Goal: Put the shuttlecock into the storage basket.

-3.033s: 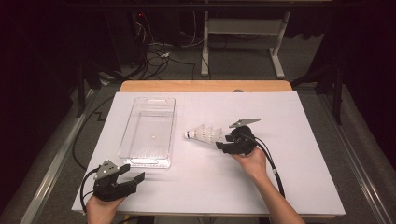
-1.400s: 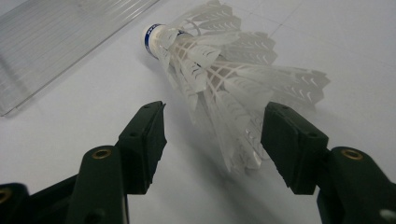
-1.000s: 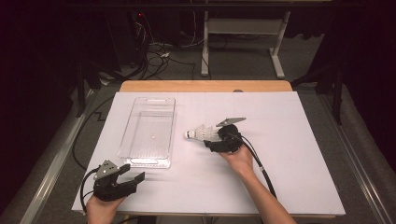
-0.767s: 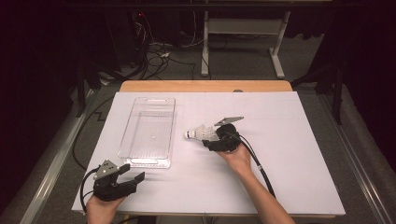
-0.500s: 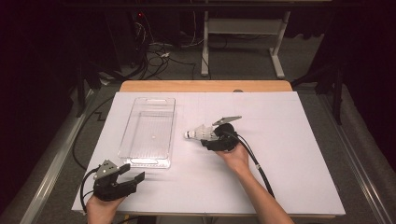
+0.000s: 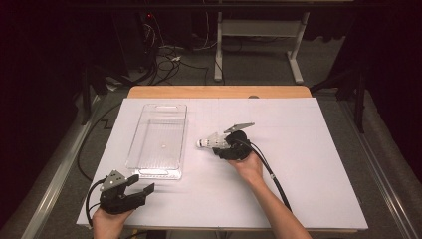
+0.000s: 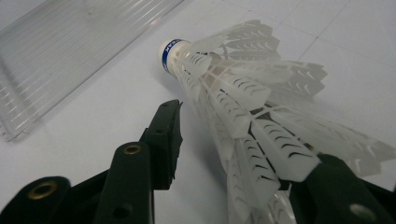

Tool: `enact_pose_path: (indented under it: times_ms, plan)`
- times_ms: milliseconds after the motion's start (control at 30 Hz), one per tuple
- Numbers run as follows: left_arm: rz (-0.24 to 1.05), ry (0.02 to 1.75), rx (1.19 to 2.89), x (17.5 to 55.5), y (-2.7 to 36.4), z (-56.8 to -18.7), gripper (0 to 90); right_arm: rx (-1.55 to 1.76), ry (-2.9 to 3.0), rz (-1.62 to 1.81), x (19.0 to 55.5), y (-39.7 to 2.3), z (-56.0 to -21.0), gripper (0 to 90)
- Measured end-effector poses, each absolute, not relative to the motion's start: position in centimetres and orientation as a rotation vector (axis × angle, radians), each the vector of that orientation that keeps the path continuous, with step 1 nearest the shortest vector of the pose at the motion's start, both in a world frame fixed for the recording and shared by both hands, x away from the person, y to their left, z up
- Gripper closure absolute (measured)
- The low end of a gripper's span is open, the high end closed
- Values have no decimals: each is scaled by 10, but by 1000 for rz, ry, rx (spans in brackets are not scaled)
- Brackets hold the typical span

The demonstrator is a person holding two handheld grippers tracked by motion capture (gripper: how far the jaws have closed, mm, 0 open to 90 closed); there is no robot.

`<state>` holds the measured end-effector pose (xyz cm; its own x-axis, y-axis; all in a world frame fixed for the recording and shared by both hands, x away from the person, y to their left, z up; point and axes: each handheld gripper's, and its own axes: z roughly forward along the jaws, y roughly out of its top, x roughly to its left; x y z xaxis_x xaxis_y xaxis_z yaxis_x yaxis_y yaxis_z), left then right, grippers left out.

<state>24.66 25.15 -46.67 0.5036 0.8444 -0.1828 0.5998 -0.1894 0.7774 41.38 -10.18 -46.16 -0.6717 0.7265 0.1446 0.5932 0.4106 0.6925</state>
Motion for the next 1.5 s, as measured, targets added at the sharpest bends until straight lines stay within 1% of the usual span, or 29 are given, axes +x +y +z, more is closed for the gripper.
enact_pose_path:
  times_ms: [200,300,367,400,433,567,900,933,1500]
  plan:
    - [363,1194,1898,246,251,-467,318,1161,2482,1106,414,-99,-459,637]
    - [363,1193,1897,247,251,-467,318,1145,2485,1101,414,-99,-457,696]
    - [363,1193,1898,247,251,-467,319,1146,2486,1101,414,-99,-457,710]
    - [362,1193,1899,247,251,-467,318,1149,2487,1103,414,-99,-457,745]
    - [361,1194,1898,247,251,-467,318,1149,2487,1103,414,-99,-457,745]
    - [361,1192,1902,247,251,-467,318,1156,2488,1107,413,-100,-455,794]
    - [361,1194,1900,247,251,-467,318,1155,2501,1098,412,-101,-454,828]
    - [361,1195,1900,247,251,-467,318,1155,2503,1098,412,-101,-454,865]
    - [368,1195,1897,247,252,-467,319,1152,2511,1102,410,-104,-450,889]
